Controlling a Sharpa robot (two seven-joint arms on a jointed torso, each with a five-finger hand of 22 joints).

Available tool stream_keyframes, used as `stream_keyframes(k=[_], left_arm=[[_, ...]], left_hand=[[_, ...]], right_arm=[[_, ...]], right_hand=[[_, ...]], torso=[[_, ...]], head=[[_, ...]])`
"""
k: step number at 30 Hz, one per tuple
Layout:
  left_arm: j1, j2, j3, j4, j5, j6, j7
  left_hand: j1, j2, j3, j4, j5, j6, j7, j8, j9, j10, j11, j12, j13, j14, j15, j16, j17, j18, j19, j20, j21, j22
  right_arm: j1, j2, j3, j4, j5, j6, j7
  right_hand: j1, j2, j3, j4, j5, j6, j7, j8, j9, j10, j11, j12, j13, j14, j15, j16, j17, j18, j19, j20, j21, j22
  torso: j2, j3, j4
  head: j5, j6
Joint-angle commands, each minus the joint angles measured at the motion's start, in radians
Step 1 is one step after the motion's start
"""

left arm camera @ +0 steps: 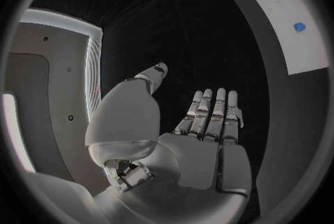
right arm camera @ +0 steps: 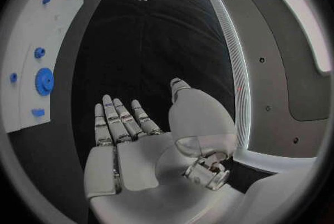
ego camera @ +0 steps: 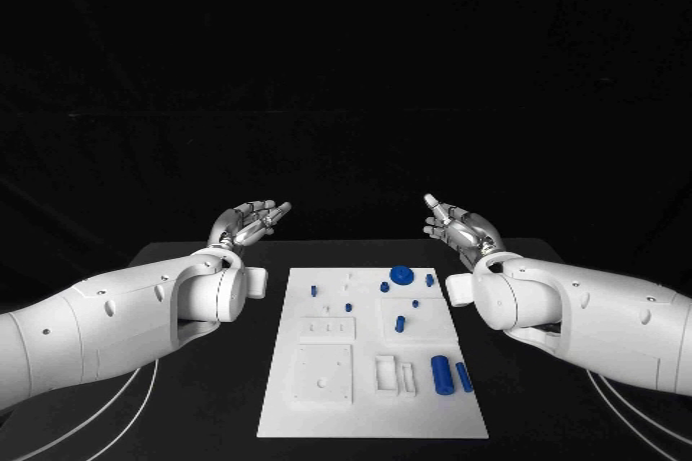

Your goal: Assemble the parts on the task board

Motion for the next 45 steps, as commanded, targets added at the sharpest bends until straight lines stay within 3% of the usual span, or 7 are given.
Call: stream_keyframes(k=[1, 14, 20, 24, 30, 36, 45], left_arm=[[0.02, 0.01, -0.013, -0.027, 0.023, 0.116, -0.06], [0.028, -0.008, -0.015, -0.013, 0.026, 0.154, -0.035], [0.035, -0.027, -0.015, 0.013, 0.003, 0.212, -0.029], [0.04, -0.05, -0.015, 0.064, -0.004, 0.228, -0.033], [0.04, -0.058, -0.015, 0.115, -0.005, 0.24, -0.03], [0.041, -0.108, -0.013, 0.216, -0.038, 0.256, -0.028], [0.057, -0.144, -0.011, 0.269, -0.045, 0.259, -0.036]], left_hand=[[0.053, -0.009, 0.019, 0.006, 0.009, 0.021, 0.008, 0.021, 0.014, 0.03, 0.003, 0.005, 0.004, 0.023, 0.009, 0.018, 0.019, -0.007, 0.016, 0.006, 0.019, 0.058], [0.079, 0.046, -0.026, 0.004, 0.009, 0.089, 0.069, 0.05, 0.034, 0.134, 0.049, 0.05, 0.023, 0.146, 0.067, 0.084, 0.048, 0.009, 0.074, -0.011, 0.067, 0.057], [0.137, 0.098, -0.096, -0.069, 0.035, 0.284, 0.073, 0.092, 0.04, 0.368, 0.043, 0.135, 0.051, 0.384, -0.016, 0.184, 0.064, 0.082, 0.318, -0.075, 0.147, 0.029], [0.189, 0.122, -0.028, -0.176, 0.257, 0.347, 0.055, 0.079, 0.025, 0.447, 0.013, 0.155, 0.05, 0.463, -0.049, 0.212, 0.066, 0.081, 0.384, -0.095, 0.158, 0.017], [0.043, 0.144, 0.054, -0.329, 0.225, 0.389, 0.053, 0.031, -0.002, 0.486, 0.007, 0.138, 0.023, 0.485, -0.056, 0.219, 0.057, 0.049, 0.413, -0.129, 0.162, 0.016], [0.013, 0.144, 0.076, -0.364, 0.211, 0.392, 0.054, 0.023, -0.005, 0.486, 0.01, 0.13, 0.014, 0.482, -0.056, 0.217, 0.053, 0.045, 0.412, -0.131, 0.162, 0.018], [-0.005, 0.141, 0.082, -0.377, 0.204, 0.391, 0.055, 0.018, -0.006, 0.483, 0.012, 0.124, 0.01, 0.477, -0.054, 0.213, 0.05, 0.044, 0.41, -0.13, 0.162, 0.02]], right_arm=[[0.034, 0.006, -0.017, -0.04, -0.026, 0.221, -0.13], [0.087, 0.055, -0.05, -0.204, -0.405, 0.303, -0.147], [0.09, 0.063, -0.049, -0.238, -0.598, 0.314, -0.151], [0.096, 0.073, -0.032, -0.259, -0.778, 0.416, -0.245], [0.102, 0.08, -0.024, -0.273, -0.986, 0.414, -0.257], [0.109, 0.08, -0.004, -0.256, -1.175, 0.417, -0.278], [0.118, 0.074, -0.001, -0.2, -1.419, 0.4, -0.319]], right_hand=[[0.063, 0.002, 0.0, 0.015, 0.01, 0.021, 0.148, 0.016, 0.012, 0.033, 0.009, 0.009, 0.004, 0.031, 0.011, 0.016, 0.015, 0.011, 0.005, 0.015, 0.01, 0.051], [0.344, -0.036, 0.028, -0.061, 0.051, 0.243, 0.136, 0.145, 0.102, 0.318, -0.029, 0.082, 0.038, 0.214, -0.016, 0.114, 0.07, 0.036, 0.135, 0.008, 0.07, 0.403], [0.455, -0.099, 0.165, -0.085, 0.047, 0.447, 0.065, 0.228, 0.129, 0.559, -0.118, 0.162, 0.075, 0.439, -0.11, 0.23, 0.132, 0.13, 0.379, 0.005, 0.106, 0.343], [0.458, -0.122, 0.21, -0.112, 0.053, 0.506, 0.042, 0.234, 0.138, 0.621, -0.142, 0.156, 0.082, 0.498, -0.137, 0.251, 0.159, 0.161, 0.459, 0.013, 0.092, 0.299], [0.421, -0.128, 0.205, -0.178, 0.022, 0.542, 0.033, 0.216, 0.138, 0.643, -0.136, 0.112, 0.068, 0.587, -0.177, 0.277, 0.2, 0.185, 0.571, 0.008, 0.098, 0.271], [0.367, -0.15, 0.244, -0.274, 0.05, 0.599, 0.013, 0.211, 0.141, 0.731, -0.181, 0.114, 0.08, 0.854, -0.288, 0.433, 0.32, 0.185, 0.889, -0.094, 0.217, 0.266], [0.225, -0.155, 0.333, -0.483, 0.075, 0.626, 0.013, 0.171, 0.131, 0.736, -0.195, 0.054, 0.073, 0.937, -0.305, 0.841, 0.587, 0.185, 1.149, -0.22, 0.407, 0.38]], torso=[[0.0, 0.0002, 0.0], [0.003, -0.0023, 0.0016], [0.006, -0.001, 0.0028], [0.017, 0.0, 0.0076], [0.034, 0.0035, 0.018], [0.052, 0.0064, 0.0346], [0.088, 0.0079, 0.0523]], head=[[0.0, 0.0], [0.005, -0.011], [-0.003, -0.005], [-0.009, 0.0], [-0.02, 0.01], [-0.03, 0.021], [-0.046, 0.036]])
